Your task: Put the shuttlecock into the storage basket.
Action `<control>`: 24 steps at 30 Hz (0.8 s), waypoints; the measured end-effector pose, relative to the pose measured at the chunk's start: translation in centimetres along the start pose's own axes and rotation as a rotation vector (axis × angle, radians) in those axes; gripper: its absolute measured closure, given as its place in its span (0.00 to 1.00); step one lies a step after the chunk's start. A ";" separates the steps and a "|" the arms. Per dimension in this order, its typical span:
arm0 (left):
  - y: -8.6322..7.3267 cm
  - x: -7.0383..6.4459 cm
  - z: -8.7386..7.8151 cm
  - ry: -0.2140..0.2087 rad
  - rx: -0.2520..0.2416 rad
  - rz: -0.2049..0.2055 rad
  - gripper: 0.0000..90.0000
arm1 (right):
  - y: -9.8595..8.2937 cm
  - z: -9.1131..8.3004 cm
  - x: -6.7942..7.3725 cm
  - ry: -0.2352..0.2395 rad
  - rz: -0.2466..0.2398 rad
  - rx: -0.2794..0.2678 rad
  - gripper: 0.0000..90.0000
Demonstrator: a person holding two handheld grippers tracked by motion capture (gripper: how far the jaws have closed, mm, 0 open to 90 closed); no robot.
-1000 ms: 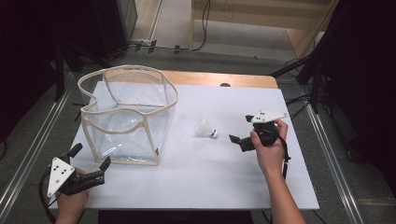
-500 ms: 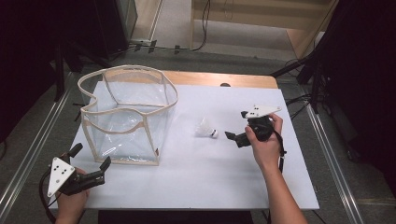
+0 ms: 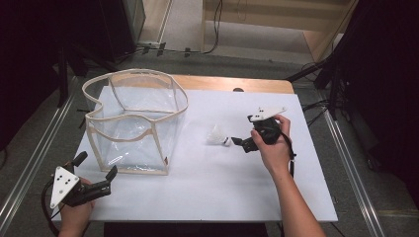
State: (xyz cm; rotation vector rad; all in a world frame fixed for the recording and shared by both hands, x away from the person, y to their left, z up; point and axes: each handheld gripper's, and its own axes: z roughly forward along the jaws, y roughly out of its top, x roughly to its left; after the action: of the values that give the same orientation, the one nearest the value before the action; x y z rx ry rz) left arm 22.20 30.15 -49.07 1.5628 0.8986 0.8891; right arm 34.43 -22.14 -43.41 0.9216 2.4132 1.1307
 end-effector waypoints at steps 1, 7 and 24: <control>0.0 0.0 0.0 -0.001 0.000 0.000 0.00 | 0.1 0.1 0.0 0.003 -0.002 0.001 0.00; 0.0 0.0 0.0 -0.001 0.000 0.001 0.00 | 0.6 0.6 -0.2 0.009 -0.006 0.016 0.00; 0.0 0.0 0.0 -0.003 0.001 0.003 0.00 | 2.0 2.3 -0.6 0.037 -0.030 0.061 0.00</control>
State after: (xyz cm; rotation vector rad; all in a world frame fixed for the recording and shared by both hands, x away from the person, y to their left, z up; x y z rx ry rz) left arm 22.21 30.14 -49.06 1.5659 0.8947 0.8882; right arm 36.92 -20.28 -43.32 0.8881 2.4948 1.0785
